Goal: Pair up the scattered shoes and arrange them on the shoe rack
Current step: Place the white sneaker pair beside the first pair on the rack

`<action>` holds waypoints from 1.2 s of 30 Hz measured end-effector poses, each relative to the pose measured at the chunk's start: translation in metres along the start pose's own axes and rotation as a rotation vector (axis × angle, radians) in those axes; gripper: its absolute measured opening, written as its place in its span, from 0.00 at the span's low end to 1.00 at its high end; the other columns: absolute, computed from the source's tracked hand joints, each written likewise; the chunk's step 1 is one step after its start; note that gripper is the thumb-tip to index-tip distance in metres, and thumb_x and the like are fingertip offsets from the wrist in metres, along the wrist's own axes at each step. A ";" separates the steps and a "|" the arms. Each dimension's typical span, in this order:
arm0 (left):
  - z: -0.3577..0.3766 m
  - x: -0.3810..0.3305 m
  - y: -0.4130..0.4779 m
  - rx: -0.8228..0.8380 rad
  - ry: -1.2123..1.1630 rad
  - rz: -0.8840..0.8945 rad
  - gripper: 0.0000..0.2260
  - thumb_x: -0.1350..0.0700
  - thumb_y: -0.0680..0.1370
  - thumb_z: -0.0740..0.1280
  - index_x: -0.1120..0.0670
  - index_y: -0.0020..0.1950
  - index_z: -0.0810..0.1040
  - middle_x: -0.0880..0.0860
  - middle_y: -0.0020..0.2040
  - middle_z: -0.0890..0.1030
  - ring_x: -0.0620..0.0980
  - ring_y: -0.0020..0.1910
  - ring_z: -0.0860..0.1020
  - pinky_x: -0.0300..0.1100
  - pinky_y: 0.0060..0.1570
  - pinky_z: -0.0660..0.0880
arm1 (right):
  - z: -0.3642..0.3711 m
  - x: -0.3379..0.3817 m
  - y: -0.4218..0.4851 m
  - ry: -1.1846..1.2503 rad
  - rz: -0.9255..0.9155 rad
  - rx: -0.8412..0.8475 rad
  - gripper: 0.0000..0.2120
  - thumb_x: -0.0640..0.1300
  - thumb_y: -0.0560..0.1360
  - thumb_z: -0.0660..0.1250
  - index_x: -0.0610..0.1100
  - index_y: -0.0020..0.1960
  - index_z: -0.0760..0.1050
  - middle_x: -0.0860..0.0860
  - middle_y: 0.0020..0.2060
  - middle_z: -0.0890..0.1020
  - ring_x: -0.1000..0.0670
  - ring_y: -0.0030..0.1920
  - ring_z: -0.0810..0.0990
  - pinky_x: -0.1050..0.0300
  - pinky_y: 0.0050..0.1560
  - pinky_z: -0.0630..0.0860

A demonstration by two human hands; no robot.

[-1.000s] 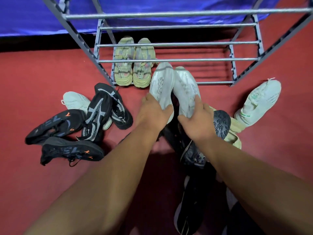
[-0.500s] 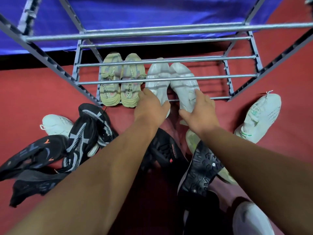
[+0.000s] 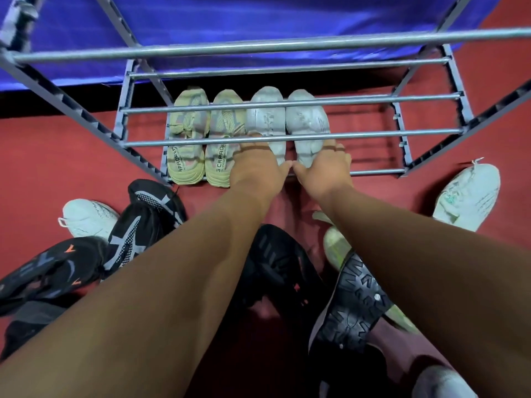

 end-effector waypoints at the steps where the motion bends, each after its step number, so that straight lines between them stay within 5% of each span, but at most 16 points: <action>1: 0.001 0.001 -0.003 -0.012 -0.013 0.021 0.31 0.32 0.78 0.62 0.60 0.61 0.77 0.61 0.53 0.79 0.61 0.56 0.75 0.49 0.40 0.71 | 0.000 -0.004 -0.004 0.020 0.013 -0.013 0.42 0.66 0.73 0.68 0.38 0.74 0.65 0.39 0.68 0.72 0.38 0.67 0.68 0.47 0.69 0.67; 4: 0.003 0.008 -0.009 -0.055 -0.079 0.040 0.30 0.36 0.74 0.70 0.61 0.63 0.76 0.62 0.58 0.78 0.62 0.59 0.74 0.50 0.48 0.75 | -0.002 -0.011 -0.011 -0.122 -0.042 -0.044 0.48 0.67 0.70 0.69 0.39 0.78 0.60 0.39 0.68 0.71 0.37 0.65 0.68 0.46 0.68 0.66; 7: 0.001 0.010 -0.009 -0.088 -0.153 0.046 0.27 0.39 0.74 0.71 0.61 0.59 0.77 0.61 0.55 0.78 0.61 0.56 0.76 0.48 0.43 0.73 | -0.005 -0.011 -0.010 -0.129 -0.078 -0.022 0.46 0.64 0.74 0.68 0.37 0.80 0.58 0.38 0.67 0.72 0.37 0.66 0.68 0.46 0.69 0.65; 12: -0.008 0.005 -0.008 -0.114 -0.233 0.073 0.22 0.39 0.76 0.67 0.55 0.35 0.70 0.52 0.35 0.76 0.56 0.39 0.78 0.43 0.34 0.69 | -0.014 -0.007 -0.009 0.007 -0.078 -0.103 0.34 0.58 0.77 0.69 0.37 0.72 0.67 0.38 0.65 0.74 0.38 0.65 0.68 0.48 0.68 0.67; 15: -0.010 -0.002 -0.006 -0.079 -0.236 0.081 0.22 0.40 0.78 0.65 0.53 0.33 0.67 0.51 0.31 0.73 0.56 0.37 0.77 0.43 0.34 0.69 | -0.018 -0.002 -0.007 -0.055 -0.115 -0.154 0.29 0.56 0.78 0.68 0.34 0.67 0.71 0.37 0.64 0.75 0.36 0.64 0.69 0.44 0.68 0.68; 19: -0.005 -0.011 -0.003 -0.061 -0.209 0.074 0.20 0.40 0.78 0.66 0.56 0.40 0.71 0.53 0.36 0.74 0.58 0.42 0.78 0.45 0.38 0.71 | -0.020 -0.005 0.007 -0.295 -0.160 -0.150 0.28 0.57 0.79 0.65 0.34 0.65 0.74 0.36 0.62 0.77 0.37 0.65 0.71 0.43 0.71 0.63; 24: 0.007 -0.020 0.000 -0.035 -0.165 0.042 0.29 0.38 0.78 0.66 0.63 0.63 0.76 0.64 0.60 0.77 0.63 0.57 0.77 0.52 0.48 0.77 | -0.025 -0.020 0.016 -0.313 -0.184 -0.152 0.29 0.56 0.79 0.65 0.32 0.67 0.73 0.34 0.63 0.76 0.34 0.65 0.71 0.43 0.72 0.61; 31: 0.009 -0.025 0.002 -0.030 -0.166 0.088 0.29 0.38 0.79 0.65 0.63 0.63 0.76 0.65 0.62 0.77 0.63 0.57 0.78 0.52 0.52 0.77 | -0.023 -0.036 0.020 -0.281 -0.133 -0.163 0.30 0.58 0.77 0.67 0.35 0.66 0.72 0.37 0.62 0.76 0.36 0.64 0.72 0.44 0.68 0.64; 36: 0.004 -0.027 -0.001 -0.074 -0.192 0.079 0.36 0.37 0.79 0.67 0.67 0.71 0.68 0.68 0.68 0.70 0.63 0.62 0.75 0.51 0.59 0.75 | -0.021 -0.039 0.022 -0.281 -0.090 -0.129 0.34 0.61 0.75 0.67 0.34 0.68 0.70 0.36 0.63 0.74 0.35 0.64 0.71 0.45 0.68 0.65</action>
Point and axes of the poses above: each hand's wrist, its own y-axis towards the middle knuckle, its own z-axis out of the palm, x = y × z, the point moved 6 cm from there along y, towards the middle knuckle
